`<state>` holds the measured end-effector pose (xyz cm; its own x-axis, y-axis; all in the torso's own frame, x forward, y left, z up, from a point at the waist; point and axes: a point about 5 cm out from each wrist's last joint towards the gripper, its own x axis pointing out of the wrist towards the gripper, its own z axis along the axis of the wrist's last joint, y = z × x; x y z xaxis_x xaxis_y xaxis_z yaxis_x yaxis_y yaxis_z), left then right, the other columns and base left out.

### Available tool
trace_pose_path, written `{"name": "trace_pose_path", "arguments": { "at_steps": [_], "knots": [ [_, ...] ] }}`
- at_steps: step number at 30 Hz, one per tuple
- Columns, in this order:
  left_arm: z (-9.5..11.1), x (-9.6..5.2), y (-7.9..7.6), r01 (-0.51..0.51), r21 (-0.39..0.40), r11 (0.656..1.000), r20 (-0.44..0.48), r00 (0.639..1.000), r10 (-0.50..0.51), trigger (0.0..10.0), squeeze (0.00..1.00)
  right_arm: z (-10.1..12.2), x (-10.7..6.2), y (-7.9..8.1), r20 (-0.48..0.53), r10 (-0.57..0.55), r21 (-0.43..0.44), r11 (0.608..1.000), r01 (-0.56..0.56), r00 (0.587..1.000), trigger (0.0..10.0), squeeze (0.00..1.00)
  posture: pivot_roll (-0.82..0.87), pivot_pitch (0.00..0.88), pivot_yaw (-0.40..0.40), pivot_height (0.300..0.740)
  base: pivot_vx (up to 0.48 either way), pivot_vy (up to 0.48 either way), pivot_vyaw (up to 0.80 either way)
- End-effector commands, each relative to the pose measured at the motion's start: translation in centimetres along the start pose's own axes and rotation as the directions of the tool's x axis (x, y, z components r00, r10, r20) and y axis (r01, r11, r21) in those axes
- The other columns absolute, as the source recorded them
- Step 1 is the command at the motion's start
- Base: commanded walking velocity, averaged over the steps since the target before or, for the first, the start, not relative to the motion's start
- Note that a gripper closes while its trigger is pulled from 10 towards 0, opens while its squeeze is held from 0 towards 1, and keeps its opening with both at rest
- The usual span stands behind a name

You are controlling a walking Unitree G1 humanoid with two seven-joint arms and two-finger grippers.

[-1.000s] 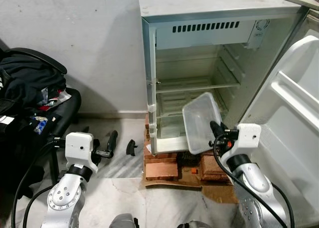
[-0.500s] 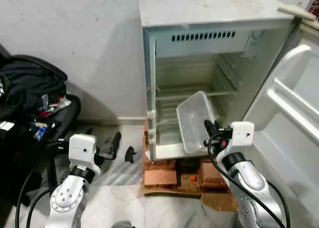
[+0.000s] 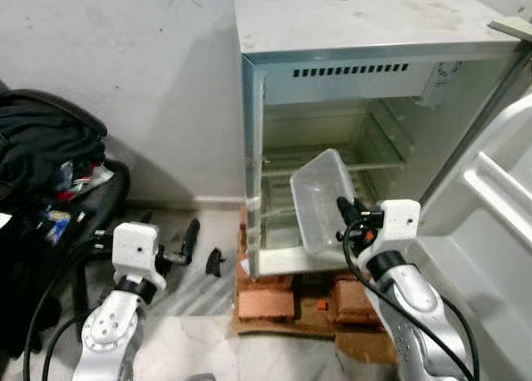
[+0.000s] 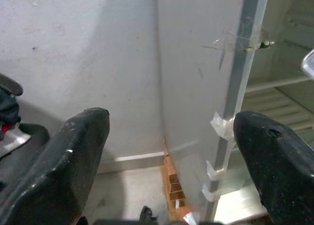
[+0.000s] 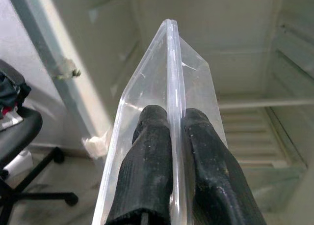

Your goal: Restocking fridge

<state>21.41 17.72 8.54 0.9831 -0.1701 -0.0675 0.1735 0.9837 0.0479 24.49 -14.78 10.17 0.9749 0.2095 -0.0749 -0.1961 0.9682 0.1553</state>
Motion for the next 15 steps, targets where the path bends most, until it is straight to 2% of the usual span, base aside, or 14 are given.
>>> {"name": "trace_pose_path", "arguments": {
  "at_steps": [1, 15],
  "knots": [
    [0.02, 0.13, -0.39, 0.014, -0.001, 1.0, 0.007, 1.0, -0.014, 10.0, 0.0, -0.11, -0.21, -0.62, -0.009, -0.018, -0.012, 1.0, 0.018, 1.0, 10.0, 0.0, 0.06, 0.0, -0.011, 0.74, 0.285, 0.0, 0.0],
    [0.01, 0.1, -0.72, 0.011, -0.017, 1.0, 0.007, 1.0, -0.011, 10.0, 0.0, -0.31, -0.36, -0.48, -0.022, 0.006, -0.019, 1.0, -0.007, 1.0, 10.0, 0.0, 0.06, 0.009, -0.015, 0.74, 0.278, 0.0, 0.0]
  ]
}}
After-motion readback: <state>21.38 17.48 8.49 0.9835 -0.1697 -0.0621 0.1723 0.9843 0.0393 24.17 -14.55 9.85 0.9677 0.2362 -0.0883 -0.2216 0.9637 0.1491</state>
